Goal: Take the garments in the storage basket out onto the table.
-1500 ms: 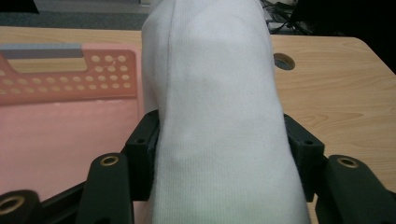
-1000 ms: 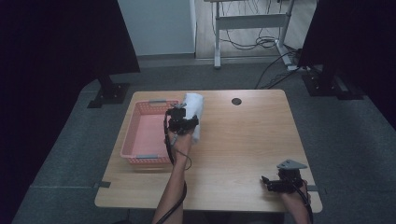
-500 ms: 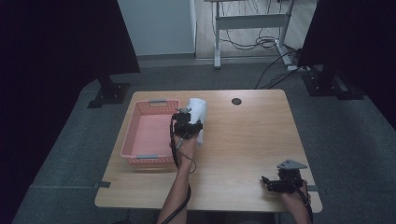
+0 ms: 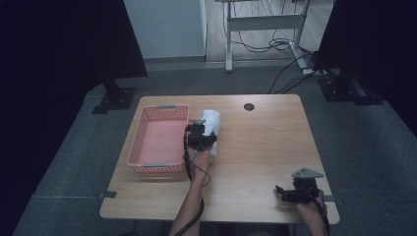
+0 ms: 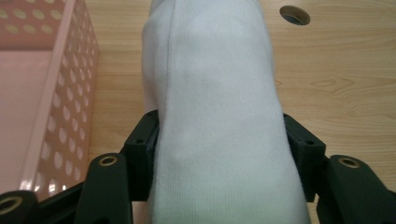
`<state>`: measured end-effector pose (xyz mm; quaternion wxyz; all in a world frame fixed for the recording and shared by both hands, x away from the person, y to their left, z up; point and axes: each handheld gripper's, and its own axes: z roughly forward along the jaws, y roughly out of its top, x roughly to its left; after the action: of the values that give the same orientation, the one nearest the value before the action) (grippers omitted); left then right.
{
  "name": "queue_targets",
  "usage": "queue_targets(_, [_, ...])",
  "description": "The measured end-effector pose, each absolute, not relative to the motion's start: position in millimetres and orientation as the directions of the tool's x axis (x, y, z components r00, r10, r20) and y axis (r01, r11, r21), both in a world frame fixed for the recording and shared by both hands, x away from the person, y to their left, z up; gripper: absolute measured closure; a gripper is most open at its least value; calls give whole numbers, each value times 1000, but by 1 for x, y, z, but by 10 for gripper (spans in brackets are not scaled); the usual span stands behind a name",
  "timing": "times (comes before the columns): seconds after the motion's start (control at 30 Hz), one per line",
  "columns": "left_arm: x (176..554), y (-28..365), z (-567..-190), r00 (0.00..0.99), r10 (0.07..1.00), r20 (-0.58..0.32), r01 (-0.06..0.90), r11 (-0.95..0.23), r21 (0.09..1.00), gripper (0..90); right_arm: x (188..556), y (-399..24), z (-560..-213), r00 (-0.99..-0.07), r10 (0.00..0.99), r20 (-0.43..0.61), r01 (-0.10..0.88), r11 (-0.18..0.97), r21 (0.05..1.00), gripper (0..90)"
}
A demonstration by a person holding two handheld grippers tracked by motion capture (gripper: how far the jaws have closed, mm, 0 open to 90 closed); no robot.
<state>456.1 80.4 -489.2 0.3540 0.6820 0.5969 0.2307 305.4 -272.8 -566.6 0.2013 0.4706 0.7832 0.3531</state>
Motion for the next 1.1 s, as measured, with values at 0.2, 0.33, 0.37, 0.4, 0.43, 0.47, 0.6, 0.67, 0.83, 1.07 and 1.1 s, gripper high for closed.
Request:
queue_targets(0.2, [457,79,-497,174,979,-107,670,-38,742,406,305,-273,-567,-475,880,18,596,307,742,79])
queue_targets(0.33, [458,78,-498,171,980,-102,671,-40,740,399,305,-273,-567,-476,879,17,596,307,742,79])
queue_targets(0.37, [458,78,-498,170,980,-102,673,-40,739,397,305,-273,-567,-476,879,18,596,307,742,79])
queue_targets(0.4, [458,78,-498,171,980,-102,673,-41,738,394,305,-273,-567,-476,880,18,596,307,742,79])
queue_targets(0.43, [459,78,-499,171,980,-101,675,-42,737,392,305,-273,-567,-475,880,18,596,307,741,79])
queue_targets(0.47, [459,78,-499,170,980,-102,677,-41,735,389,305,-273,-567,-475,880,17,596,307,742,79])
queue_targets(0.6, [461,78,-500,174,980,-96,687,-51,725,369,305,-273,-567,-475,880,18,596,307,742,79])
queue_targets(0.67, [462,77,-500,181,980,-88,690,-63,721,349,305,-273,-567,-475,880,17,596,308,742,79])
queue_targets(0.83, [463,78,-499,195,976,-96,690,-67,721,274,305,-273,-567,-476,879,23,597,304,742,79])
queue_targets(1.07, [465,80,-496,208,971,-118,686,-59,725,141,305,-273,-567,-477,879,23,597,304,742,79])
queue_targets(1.1, [465,80,-495,208,971,-119,689,-59,723,122,305,-273,-567,-477,879,23,597,305,742,79])
